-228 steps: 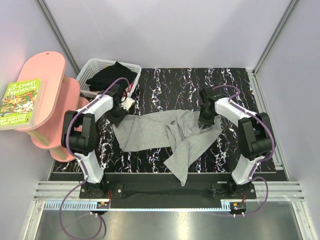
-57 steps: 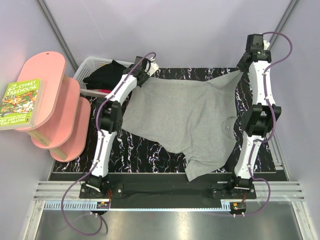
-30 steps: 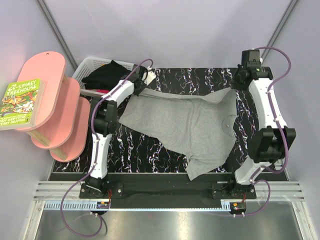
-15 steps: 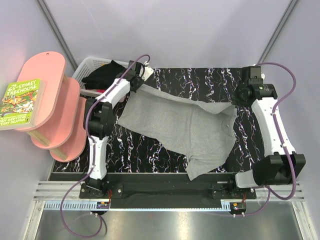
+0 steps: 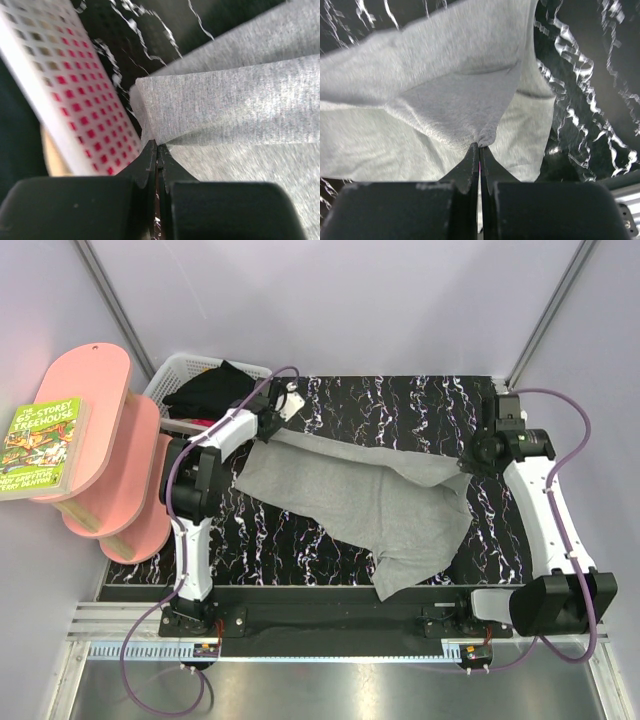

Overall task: Fold and stack the t-shirts
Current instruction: Fold the flattened tshirt in 1/3 of the way

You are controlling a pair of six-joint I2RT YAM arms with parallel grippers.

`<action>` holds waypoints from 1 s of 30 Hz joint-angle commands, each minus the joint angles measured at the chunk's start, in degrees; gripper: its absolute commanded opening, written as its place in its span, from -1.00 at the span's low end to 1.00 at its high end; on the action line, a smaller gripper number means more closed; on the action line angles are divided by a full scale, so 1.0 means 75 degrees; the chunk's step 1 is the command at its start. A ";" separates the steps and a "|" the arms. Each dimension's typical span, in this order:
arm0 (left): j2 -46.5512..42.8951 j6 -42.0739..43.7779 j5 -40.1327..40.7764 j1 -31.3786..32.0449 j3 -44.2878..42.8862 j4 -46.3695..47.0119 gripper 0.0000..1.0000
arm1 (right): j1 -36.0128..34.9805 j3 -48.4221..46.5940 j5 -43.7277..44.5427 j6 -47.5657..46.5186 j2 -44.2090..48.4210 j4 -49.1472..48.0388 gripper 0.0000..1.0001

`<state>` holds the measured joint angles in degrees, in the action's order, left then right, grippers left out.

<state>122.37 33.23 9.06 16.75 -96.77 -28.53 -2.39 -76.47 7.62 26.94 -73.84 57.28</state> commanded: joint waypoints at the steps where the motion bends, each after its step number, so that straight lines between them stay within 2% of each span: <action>1: -0.0554 0.0186 0.0105 -0.0124 0.0492 0.0301 -1.00 | -0.0138 0.0819 -0.0581 0.0298 0.0388 0.0273 -1.00; 4: -0.0729 0.0268 0.0116 -0.0136 0.0994 0.0371 -1.00 | -0.0278 0.1440 -0.0991 0.0451 0.0529 0.0390 -0.69; 6: -0.0823 0.0291 0.0116 -0.0160 0.1137 0.0371 -1.00 | -0.0325 0.1721 -0.1178 0.0545 0.0716 0.0449 -0.68; 8: -0.0882 0.0303 0.0128 -0.0183 0.1207 0.0371 -0.89 | -0.0302 0.1676 -0.1157 0.0533 0.0799 0.0554 -0.64; 9: -0.0905 0.0326 0.0128 -0.0183 0.1196 0.0359 -0.58 | -0.0314 0.1409 -0.1063 0.0522 0.0764 0.0636 -0.60; 10: -0.0963 0.0338 0.0140 -0.0183 0.1184 0.0348 -0.11 | -0.0325 0.1221 -0.0865 0.0487 0.0717 0.0845 -0.58; 11: -0.0987 0.0327 0.0128 -0.0171 0.1091 0.0324 0.26 | -0.0325 0.1010 -0.0759 0.0405 0.0589 0.0917 -0.54; 12: -0.1034 0.0315 0.0116 -0.0171 0.1021 0.0278 0.53 | -0.0325 0.0567 -0.0595 0.0381 0.0495 0.0987 -0.50; 15: -0.1221 0.0187 0.0000 -0.0089 0.0716 0.0032 0.74 | -0.0314 -0.0126 -0.0395 0.0276 0.0120 0.0919 -0.39; 21: -0.1561 -0.0013 -0.0305 0.0484 0.0224 -0.0308 0.69 | -0.0325 -0.0316 -0.0078 0.0263 -0.1179 -0.0110 -0.48; 25: -0.1375 -0.0095 -0.0481 0.1046 0.0141 -0.0402 0.66 | -0.0314 -0.0292 -0.0312 0.0521 -0.2258 -0.0792 -0.53; 30: -0.0789 -0.0283 -0.0786 0.1130 -0.0104 -0.0461 0.57 | -0.0244 -0.0679 0.0203 0.0498 -0.3488 -0.1144 -0.56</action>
<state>113.62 32.75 5.93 25.34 -94.91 -32.23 -4.51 -78.63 5.43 30.02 -96.49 52.73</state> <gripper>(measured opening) 0.799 0.226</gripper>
